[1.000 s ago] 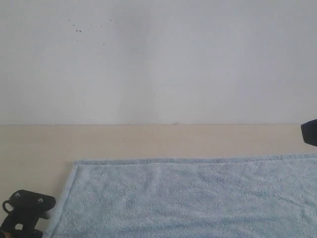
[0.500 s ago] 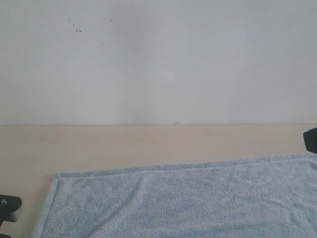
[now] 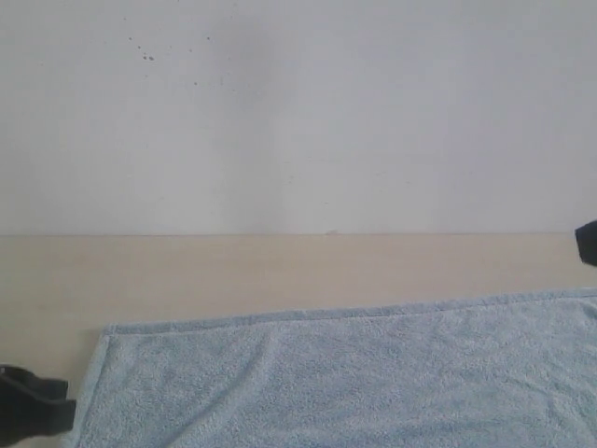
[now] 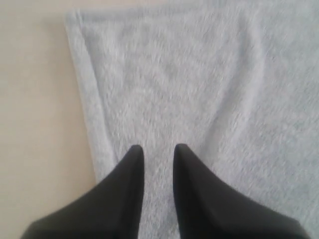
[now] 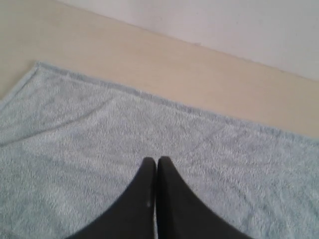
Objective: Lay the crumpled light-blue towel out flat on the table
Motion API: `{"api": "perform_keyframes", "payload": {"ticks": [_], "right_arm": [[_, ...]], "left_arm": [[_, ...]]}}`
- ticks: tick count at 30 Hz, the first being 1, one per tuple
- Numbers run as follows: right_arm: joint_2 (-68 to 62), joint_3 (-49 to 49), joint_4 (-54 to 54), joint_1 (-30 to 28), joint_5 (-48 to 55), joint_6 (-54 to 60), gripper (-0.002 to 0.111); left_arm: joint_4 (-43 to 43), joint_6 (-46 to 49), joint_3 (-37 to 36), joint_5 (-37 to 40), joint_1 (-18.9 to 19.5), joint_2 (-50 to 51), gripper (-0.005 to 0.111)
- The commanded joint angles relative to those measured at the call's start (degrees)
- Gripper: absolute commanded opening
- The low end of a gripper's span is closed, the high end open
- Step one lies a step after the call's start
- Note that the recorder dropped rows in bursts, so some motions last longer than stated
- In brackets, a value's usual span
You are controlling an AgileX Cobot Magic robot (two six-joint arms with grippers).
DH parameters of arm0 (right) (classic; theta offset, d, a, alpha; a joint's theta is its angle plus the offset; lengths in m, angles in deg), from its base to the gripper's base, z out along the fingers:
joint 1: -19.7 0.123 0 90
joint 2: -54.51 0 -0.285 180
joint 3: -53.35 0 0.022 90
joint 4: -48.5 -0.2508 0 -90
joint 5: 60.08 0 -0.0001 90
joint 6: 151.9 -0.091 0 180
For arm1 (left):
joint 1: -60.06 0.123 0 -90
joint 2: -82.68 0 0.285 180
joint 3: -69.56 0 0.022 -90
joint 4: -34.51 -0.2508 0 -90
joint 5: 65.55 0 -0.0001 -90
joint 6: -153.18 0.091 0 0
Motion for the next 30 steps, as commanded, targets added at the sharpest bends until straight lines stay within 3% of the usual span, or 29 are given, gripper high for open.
{"api": "perform_keyframes", "payload": {"ticks": [1, 15, 30], "right_arm": [[4.43, 0.13, -0.16, 0.03, -4.32, 0.88, 0.000], [25.39, 0.13, -2.24, 0.03, 4.07, 1.51, 0.000], [42.71, 11.45, -7.81, 0.03, 11.58, -3.01, 0.000]], "left_arm": [[-0.35, -0.09, 3.20, 2.22, 0.15, -8.74, 0.022], [-0.35, 0.82, 1.45, 11.35, 0.15, -42.17, 0.022], [0.04, 0.71, 0.32, 24.96, 0.15, -56.31, 0.022]]}}
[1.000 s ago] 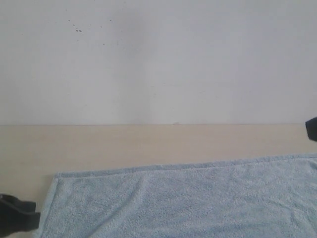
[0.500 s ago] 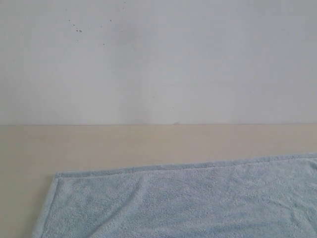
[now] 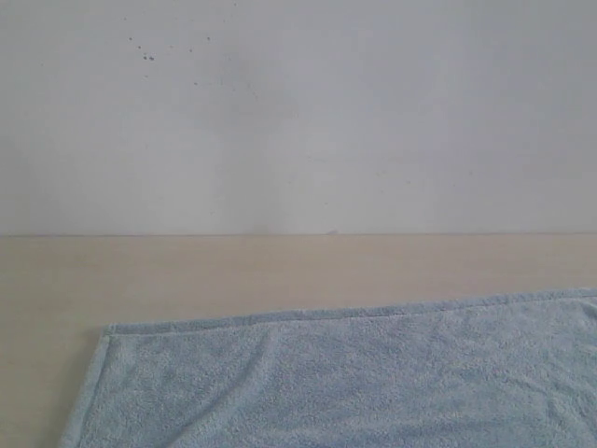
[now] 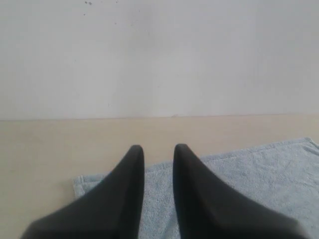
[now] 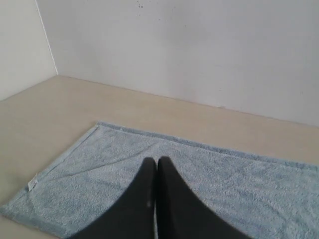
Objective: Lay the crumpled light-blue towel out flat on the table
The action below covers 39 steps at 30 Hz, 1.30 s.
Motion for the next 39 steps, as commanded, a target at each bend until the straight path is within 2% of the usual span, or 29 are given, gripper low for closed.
{"api": "perform_keyframes", "payload": {"ticks": [1, 27, 30, 35, 39], "right_arm": [[2.59, 2.31, -0.66, 0.03, 0.56, -2.13, 0.000], [2.59, 4.43, -0.68, -0.13, 1.70, -3.94, 0.000], [2.59, 9.09, 0.58, -1.60, -4.77, -4.98, 0.000], [2.59, 19.02, 1.03, -3.51, -31.74, -5.88, 0.000], [2.59, 26.31, 3.93, -3.51, -36.71, -5.62, 0.000]], "left_arm": [[0.14, 0.13, -0.44, 4.35, 0.12, -1.82, 0.022], [0.14, 0.13, -0.44, 4.15, 0.12, -1.93, 0.022], [0.00, 0.13, -0.44, 4.17, 0.12, -1.93, 0.022], [0.00, 0.13, -0.44, 4.17, 0.12, -1.93, 0.022], [0.00, 0.13, -0.44, 4.17, 0.12, -1.93, 0.022]]}}
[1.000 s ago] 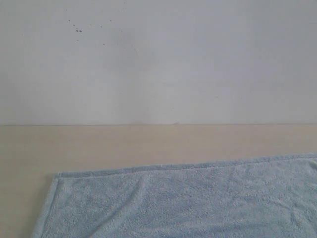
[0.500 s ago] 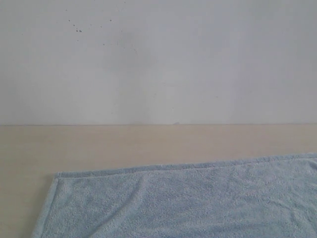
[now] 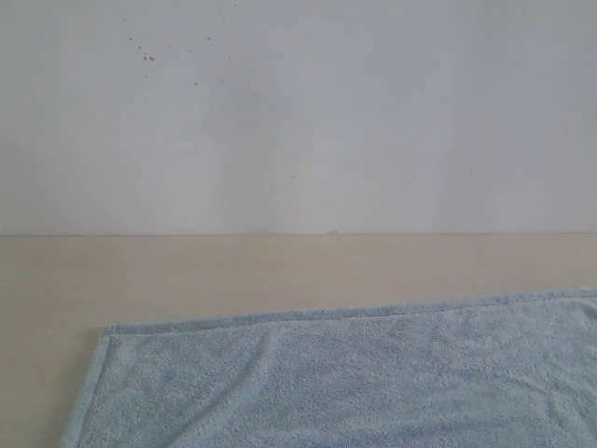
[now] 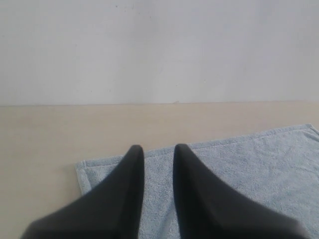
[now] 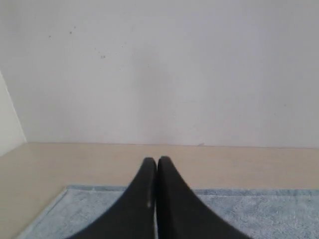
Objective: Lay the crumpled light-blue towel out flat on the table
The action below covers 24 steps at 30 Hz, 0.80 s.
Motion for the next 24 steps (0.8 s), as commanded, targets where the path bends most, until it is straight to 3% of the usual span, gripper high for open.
{"api": "perform_keyframes", "payload": {"ticks": [1, 7, 24], "right_arm": [[0.31, 7.77, 2.68, -0.38, -6.66, 0.24, 0.000], [0.31, 15.94, 3.91, -0.38, -15.04, 0.36, 0.000], [0.31, 15.94, 4.13, -0.38, -12.93, -0.23, 0.000]], "left_arm": [[0.00, 0.13, -0.44, 0.02, 0.12, -0.23, 0.022], [0.00, 0.13, -0.44, 0.02, 0.12, -0.23, 0.022], [0.00, 0.13, -0.44, 0.02, 0.12, -0.23, 0.022]]}}
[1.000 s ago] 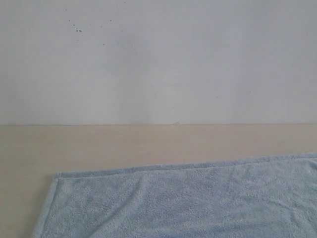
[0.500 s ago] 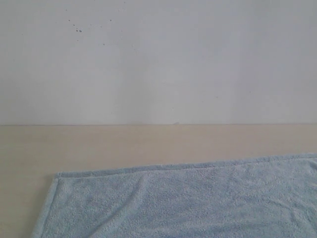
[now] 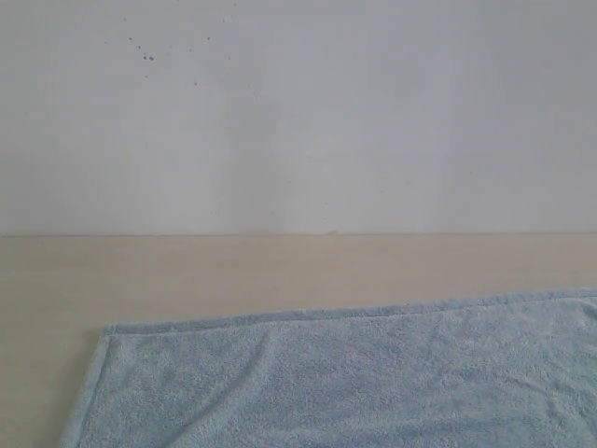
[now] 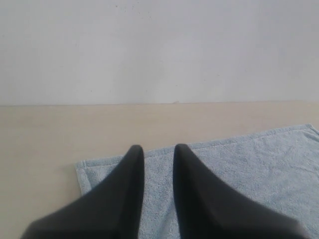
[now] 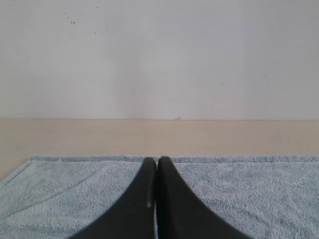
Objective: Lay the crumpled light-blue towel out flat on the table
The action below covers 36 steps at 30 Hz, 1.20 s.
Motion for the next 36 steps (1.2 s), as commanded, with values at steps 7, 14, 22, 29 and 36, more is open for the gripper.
{"api": "perform_keyframes", "payload": {"ticks": [7, 14, 22, 29, 36], "right_arm": [[0.31, 0.23, 0.42, -0.19, 0.10, -0.03, 0.000], [0.31, 0.23, 0.21, -0.19, 0.11, -0.03, 0.000], [0.31, 0.23, 0.21, -0.19, 0.11, -0.03, 0.000], [0.31, 0.23, 0.21, -0.19, 0.11, -0.03, 0.000], [0.31, 0.23, 0.21, -0.19, 0.11, -0.03, 0.000]], "left_arm": [[-0.02, 0.13, -5.33, -7.31, 0.12, -0.23, 0.022], [-0.02, 3.61, -19.16, -26.94, 0.12, -2.84, 0.022], [4.06, 11.55, -22.21, -24.41, 0.12, -9.38, 0.022], [4.06, 11.52, -22.21, -24.39, 0.12, -10.18, 0.022], [4.06, 11.52, -22.21, -24.76, 0.12, -10.18, 0.022]]}}
